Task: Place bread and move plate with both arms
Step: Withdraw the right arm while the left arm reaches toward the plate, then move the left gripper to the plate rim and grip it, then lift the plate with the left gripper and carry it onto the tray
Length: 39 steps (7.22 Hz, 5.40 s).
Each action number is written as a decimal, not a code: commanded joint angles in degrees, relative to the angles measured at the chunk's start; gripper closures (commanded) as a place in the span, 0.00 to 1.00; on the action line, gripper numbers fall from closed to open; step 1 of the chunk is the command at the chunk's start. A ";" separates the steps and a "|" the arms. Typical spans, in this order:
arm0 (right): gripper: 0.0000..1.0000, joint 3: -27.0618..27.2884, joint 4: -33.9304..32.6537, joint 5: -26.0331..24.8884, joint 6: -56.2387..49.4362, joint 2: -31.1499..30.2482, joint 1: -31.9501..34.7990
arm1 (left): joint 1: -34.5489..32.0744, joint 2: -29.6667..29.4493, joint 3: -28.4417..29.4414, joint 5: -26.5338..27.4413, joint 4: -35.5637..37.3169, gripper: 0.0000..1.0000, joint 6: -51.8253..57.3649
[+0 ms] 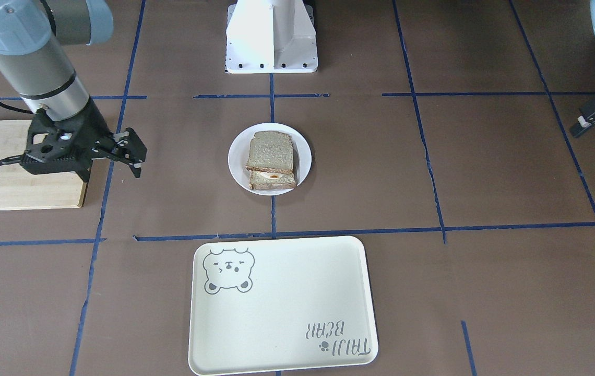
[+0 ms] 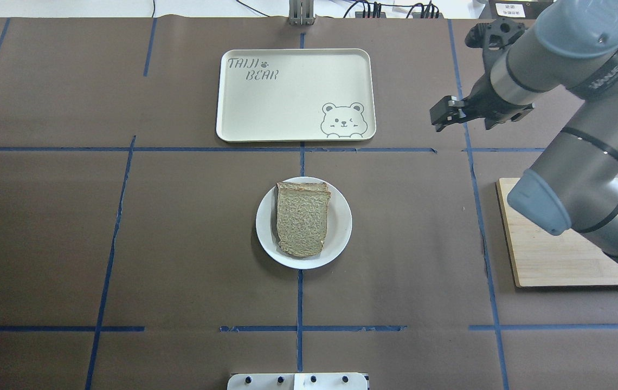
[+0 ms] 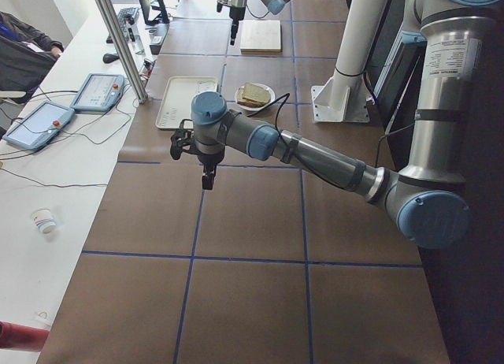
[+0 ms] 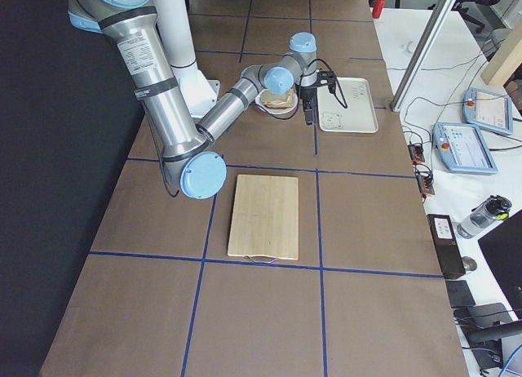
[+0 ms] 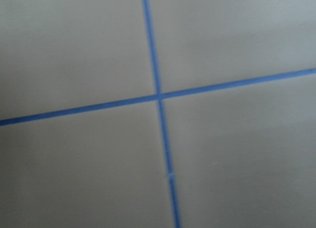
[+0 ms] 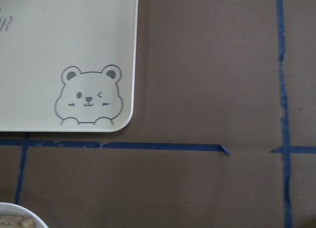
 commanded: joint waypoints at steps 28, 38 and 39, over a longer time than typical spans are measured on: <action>0.00 -0.36 -18.66 19.61 -45.18 -16.10 27.16 | 52.10 -21.67 25.37 43.20 -56.32 0.97 -72.29; 0.00 -0.18 -8.17 19.17 -45.36 -23.46 29.97 | 43.67 -34.55 37.60 59.84 -55.97 0.98 -87.74; 0.00 -0.18 -7.60 19.17 -45.27 -23.92 29.97 | 42.19 -36.85 41.06 62.60 -55.80 0.98 -89.85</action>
